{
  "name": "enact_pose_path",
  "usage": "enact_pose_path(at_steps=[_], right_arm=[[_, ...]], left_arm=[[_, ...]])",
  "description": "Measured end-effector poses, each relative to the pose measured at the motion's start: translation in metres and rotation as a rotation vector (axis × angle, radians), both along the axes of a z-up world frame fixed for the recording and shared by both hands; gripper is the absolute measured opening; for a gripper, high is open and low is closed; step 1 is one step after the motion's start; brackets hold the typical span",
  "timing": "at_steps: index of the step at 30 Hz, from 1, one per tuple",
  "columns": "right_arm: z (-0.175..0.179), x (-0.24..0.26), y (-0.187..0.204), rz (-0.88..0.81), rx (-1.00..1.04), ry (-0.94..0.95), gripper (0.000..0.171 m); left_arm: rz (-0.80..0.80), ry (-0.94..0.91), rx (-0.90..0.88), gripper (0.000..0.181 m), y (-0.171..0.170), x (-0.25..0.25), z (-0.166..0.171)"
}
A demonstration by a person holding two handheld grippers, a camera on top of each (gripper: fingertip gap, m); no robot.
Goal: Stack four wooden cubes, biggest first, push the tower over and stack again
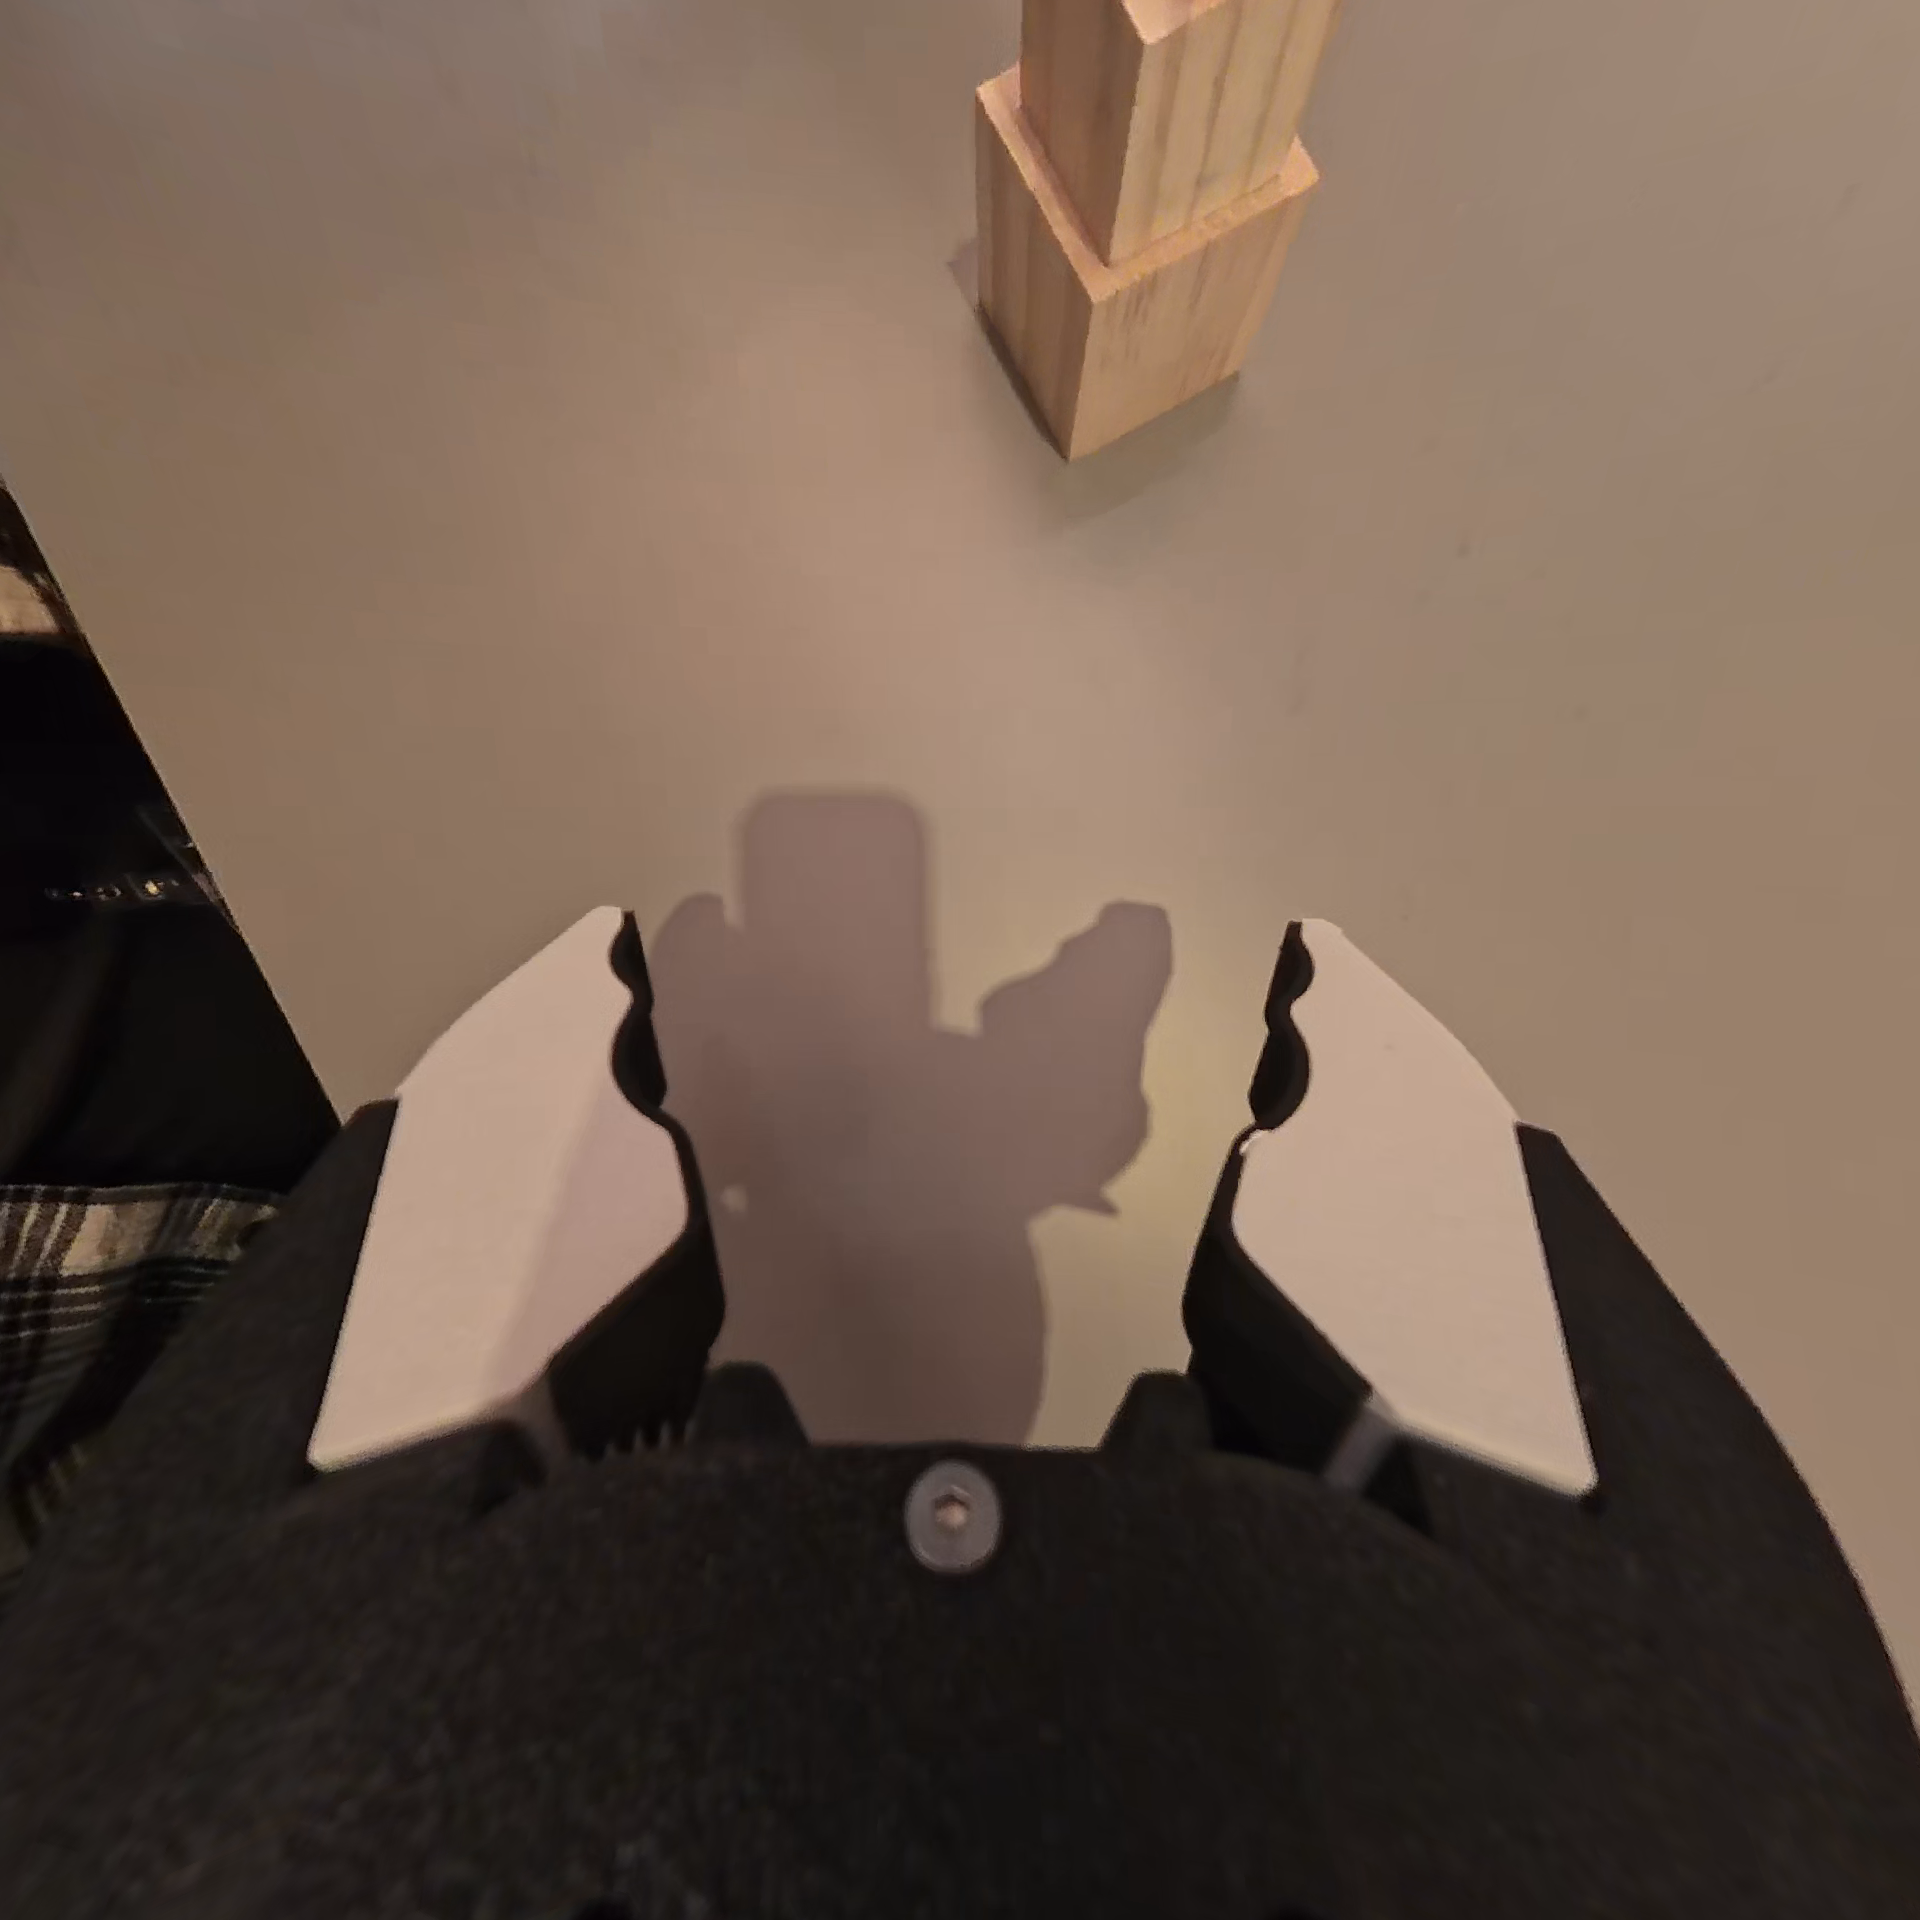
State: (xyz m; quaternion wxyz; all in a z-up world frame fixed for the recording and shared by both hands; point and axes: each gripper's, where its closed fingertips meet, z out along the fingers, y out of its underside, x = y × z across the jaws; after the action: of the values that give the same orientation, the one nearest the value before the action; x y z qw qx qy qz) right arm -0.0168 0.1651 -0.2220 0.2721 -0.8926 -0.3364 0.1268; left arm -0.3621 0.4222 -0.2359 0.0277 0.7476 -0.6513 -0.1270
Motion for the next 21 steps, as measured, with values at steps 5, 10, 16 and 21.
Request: enact_pose_path(at_steps=[5, 10, 16, 21], right_arm=[[0.002, 0.0, 0.0, -0.001, -0.001, -0.008, 0.112], [0.004, -0.002, -0.001, 0.004, 0.0, -0.013, 0.112], [0.004, 0.0, -0.005, 0.002, -0.001, -0.018, 0.112], [0.005, 0.007, -0.006, -0.013, -0.001, -0.019, 0.112]], left_arm=[[0.106, 0.077, 0.032, 0.052, 0.0, -0.009, -0.01], [0.203, 0.208, -0.026, 0.051, -0.005, -0.016, -0.015], [0.223, 0.283, -0.045, 0.048, -0.003, -0.015, -0.022], [0.253, 0.299, -0.06, 0.046, -0.003, -0.021, -0.026]])
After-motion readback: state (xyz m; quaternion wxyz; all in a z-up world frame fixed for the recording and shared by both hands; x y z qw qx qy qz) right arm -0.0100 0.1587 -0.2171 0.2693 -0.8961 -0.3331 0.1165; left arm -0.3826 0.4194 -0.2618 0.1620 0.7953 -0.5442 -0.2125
